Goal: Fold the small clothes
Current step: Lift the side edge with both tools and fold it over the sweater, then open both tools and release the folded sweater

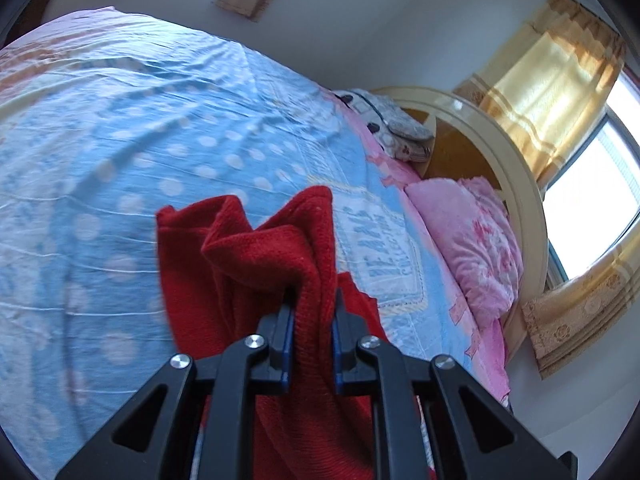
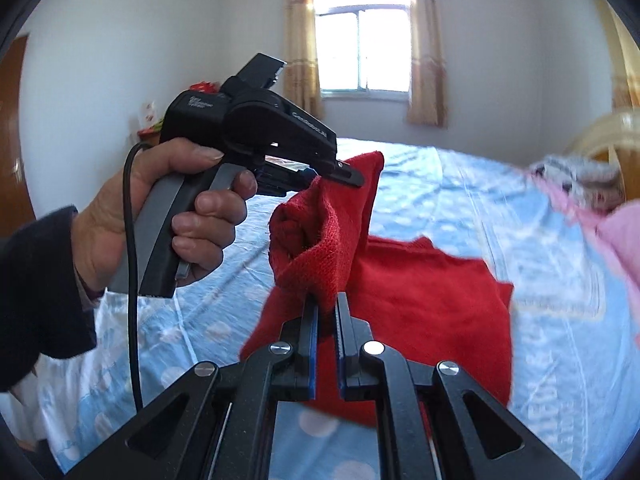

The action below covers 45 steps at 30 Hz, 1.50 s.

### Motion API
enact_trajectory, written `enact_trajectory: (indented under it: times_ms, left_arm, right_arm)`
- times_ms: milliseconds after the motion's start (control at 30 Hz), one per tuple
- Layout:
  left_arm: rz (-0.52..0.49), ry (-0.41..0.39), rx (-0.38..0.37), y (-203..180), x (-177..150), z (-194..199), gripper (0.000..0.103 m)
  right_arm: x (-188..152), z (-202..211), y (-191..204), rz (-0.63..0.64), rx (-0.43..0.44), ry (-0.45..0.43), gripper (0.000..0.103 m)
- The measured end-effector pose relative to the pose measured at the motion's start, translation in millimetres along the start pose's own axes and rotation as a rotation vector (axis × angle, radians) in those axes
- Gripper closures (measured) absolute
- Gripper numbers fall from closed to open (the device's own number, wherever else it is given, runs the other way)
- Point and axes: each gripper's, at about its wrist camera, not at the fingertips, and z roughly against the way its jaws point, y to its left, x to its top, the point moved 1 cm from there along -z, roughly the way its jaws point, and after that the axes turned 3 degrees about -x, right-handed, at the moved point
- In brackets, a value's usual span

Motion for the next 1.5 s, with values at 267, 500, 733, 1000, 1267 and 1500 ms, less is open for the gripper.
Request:
enact_trajectory:
  times_ms: [267,500,733,1000,1267,1500]
  left_arm:
    - [-0.072,0.082,0.043,-33.5,-5.1,-55.0,0.088]
    - [-0.138,0.153,0.08,-58.6,-22.5,-101.5,0.088]
    - [-0.211,0.181,0.137,-75.2,-31.5,-122.1,0.088]
    - [-0.319,0.181,0.195,-96.0,-41.1,-130.1,0.088]
    - [-0.375,0.212,0.227,-111.7,-52.0,-148.9,0.08]
    - [-0.47,0.138,0.196,-130.9,-66.3,-113.0,0.047]
  right_arm:
    - [-9.8,3.3,-60.0,-0.194,0.035,0.066,0.097]
    - [-36.5,0.8,-104.9,-0.322,0.027,0.137,0.097]
    - [-51.1,0.8,-119.4,-0.396,0.033,0.165,0.097]
    - [-61.3,-1.4,-129.6,-0.465,0.049,0.191,0.097]
    - [-70.3,-4.0,-135.8,-0.523,0.063,0.216,0.097]
    - [-75.1,-4.0,-140.8,-0.522,0.067,0.232,0.097]
